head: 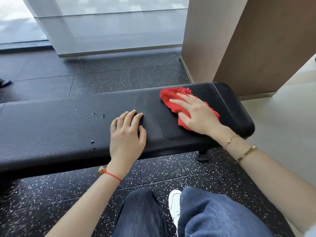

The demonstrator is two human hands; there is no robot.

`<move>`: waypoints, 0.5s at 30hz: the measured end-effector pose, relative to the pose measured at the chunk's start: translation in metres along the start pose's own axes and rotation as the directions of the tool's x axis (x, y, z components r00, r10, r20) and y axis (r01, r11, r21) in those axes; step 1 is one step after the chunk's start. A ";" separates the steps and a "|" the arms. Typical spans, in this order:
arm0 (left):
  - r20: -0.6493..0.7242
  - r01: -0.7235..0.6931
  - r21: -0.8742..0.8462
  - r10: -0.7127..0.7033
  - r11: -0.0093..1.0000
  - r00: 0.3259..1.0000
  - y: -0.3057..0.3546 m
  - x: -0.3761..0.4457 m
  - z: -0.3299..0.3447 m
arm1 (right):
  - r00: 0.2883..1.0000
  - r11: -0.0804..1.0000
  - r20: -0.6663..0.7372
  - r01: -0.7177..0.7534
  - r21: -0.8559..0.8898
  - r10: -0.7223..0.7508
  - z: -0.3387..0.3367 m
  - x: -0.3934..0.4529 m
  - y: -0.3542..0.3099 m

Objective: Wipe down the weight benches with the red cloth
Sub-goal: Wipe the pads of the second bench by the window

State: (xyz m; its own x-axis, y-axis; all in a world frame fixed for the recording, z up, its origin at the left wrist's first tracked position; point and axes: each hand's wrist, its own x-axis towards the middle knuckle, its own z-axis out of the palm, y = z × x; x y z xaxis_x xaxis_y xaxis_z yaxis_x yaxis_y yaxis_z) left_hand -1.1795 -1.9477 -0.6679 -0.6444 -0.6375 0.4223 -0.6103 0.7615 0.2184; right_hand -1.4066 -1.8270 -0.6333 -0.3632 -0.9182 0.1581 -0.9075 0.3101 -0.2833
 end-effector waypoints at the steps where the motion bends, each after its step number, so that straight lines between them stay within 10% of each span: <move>1: 0.001 0.001 -0.003 -0.001 1.000 1.000 0.000 0.000 0.000 | 0.998 0.998 -0.013 -0.066 -0.022 0.066 0.000 0.013 0.003; 5: 0.015 0.010 -0.015 -0.010 1.000 1.000 0.001 0.000 -0.001 | 0.978 0.978 -0.040 -0.204 -0.041 0.203 0.009 0.047 -0.019; 11: 0.023 0.020 -0.028 -0.020 0.999 1.000 0.001 0.000 -0.001 | 0.992 0.993 0.033 0.120 0.002 -0.120 0.017 -0.009 -0.054; 15: 0.033 0.019 -0.036 -0.018 0.999 0.999 0.000 0.000 -0.002 | 0.998 0.998 -0.034 -0.052 -0.037 0.051 0.008 -0.013 -0.013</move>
State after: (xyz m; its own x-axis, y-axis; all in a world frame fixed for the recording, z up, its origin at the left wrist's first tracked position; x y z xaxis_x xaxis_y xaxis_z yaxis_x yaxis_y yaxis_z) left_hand -1.1786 -1.9470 -0.6664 -0.6483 -0.6544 0.3892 -0.6053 0.7531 0.2578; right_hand -1.3884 -1.8215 -0.6392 -0.4161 -0.8923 0.1753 -0.8944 0.3669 -0.2558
